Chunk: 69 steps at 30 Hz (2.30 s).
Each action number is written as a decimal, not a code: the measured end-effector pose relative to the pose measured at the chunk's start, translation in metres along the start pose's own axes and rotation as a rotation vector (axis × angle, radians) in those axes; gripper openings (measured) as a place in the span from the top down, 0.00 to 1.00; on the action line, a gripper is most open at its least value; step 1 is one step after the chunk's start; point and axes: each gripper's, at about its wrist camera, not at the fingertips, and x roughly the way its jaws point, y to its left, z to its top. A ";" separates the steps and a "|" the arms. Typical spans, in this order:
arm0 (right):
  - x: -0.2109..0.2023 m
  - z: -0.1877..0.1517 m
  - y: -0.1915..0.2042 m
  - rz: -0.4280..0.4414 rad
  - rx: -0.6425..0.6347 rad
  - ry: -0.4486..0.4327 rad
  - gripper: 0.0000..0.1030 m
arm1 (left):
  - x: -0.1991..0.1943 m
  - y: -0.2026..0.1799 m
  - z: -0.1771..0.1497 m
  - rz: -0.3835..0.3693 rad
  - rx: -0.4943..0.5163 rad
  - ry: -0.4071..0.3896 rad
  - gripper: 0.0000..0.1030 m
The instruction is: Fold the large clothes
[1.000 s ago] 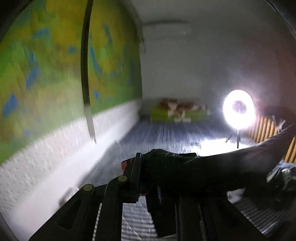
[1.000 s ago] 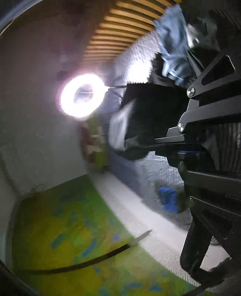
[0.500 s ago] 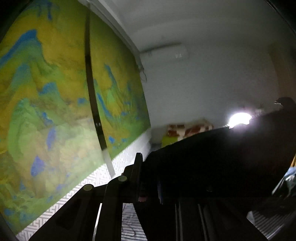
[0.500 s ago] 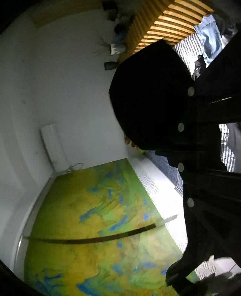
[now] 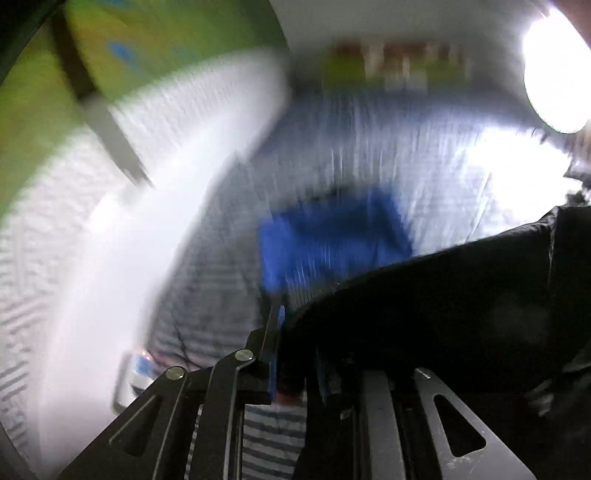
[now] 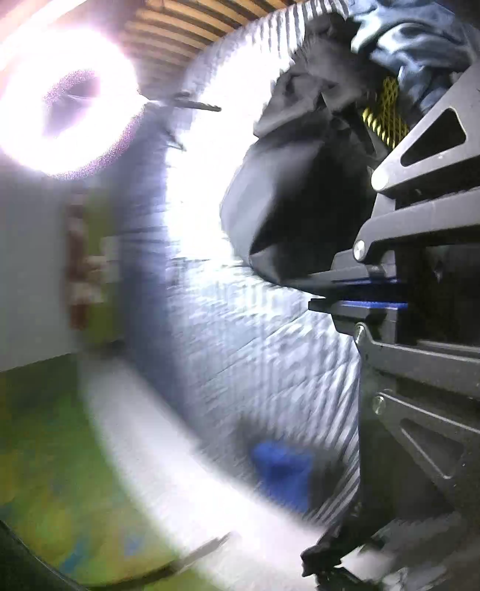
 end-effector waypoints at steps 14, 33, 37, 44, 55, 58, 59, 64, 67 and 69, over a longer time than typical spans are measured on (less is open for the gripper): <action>-0.014 -0.055 -0.098 0.070 0.058 0.059 0.50 | -0.040 0.056 -0.056 -0.021 -0.073 -0.057 0.21; 0.055 -0.116 -0.105 -0.012 0.054 0.272 0.51 | -0.038 0.030 -0.184 -0.139 -0.142 0.098 0.21; 0.035 -0.118 -0.093 0.036 0.054 0.228 0.93 | -0.041 0.023 -0.185 -0.151 -0.131 0.089 0.21; -0.076 -0.116 -0.079 0.120 0.005 0.034 0.96 | -0.043 0.021 -0.188 -0.183 -0.155 0.073 0.21; -0.124 -0.112 -0.119 -0.502 -0.009 0.036 0.89 | -0.039 0.015 -0.196 -0.204 -0.166 0.075 0.21; -0.105 -0.109 -0.131 -0.518 0.055 0.094 0.86 | -0.045 0.016 -0.197 -0.206 -0.162 0.062 0.21; -0.107 -0.109 -0.127 -0.458 0.076 0.074 0.80 | -0.048 0.016 -0.198 -0.201 -0.158 0.058 0.21; -0.100 -0.110 -0.065 -0.044 -0.034 0.047 0.60 | -0.052 0.025 -0.197 -0.197 -0.169 0.050 0.21; -0.066 -0.111 -0.036 0.169 -0.056 0.135 0.59 | -0.053 0.026 -0.196 -0.207 -0.174 0.049 0.21; -0.035 -0.113 -0.024 0.249 -0.057 0.218 0.59 | -0.051 0.024 -0.196 -0.205 -0.169 0.054 0.21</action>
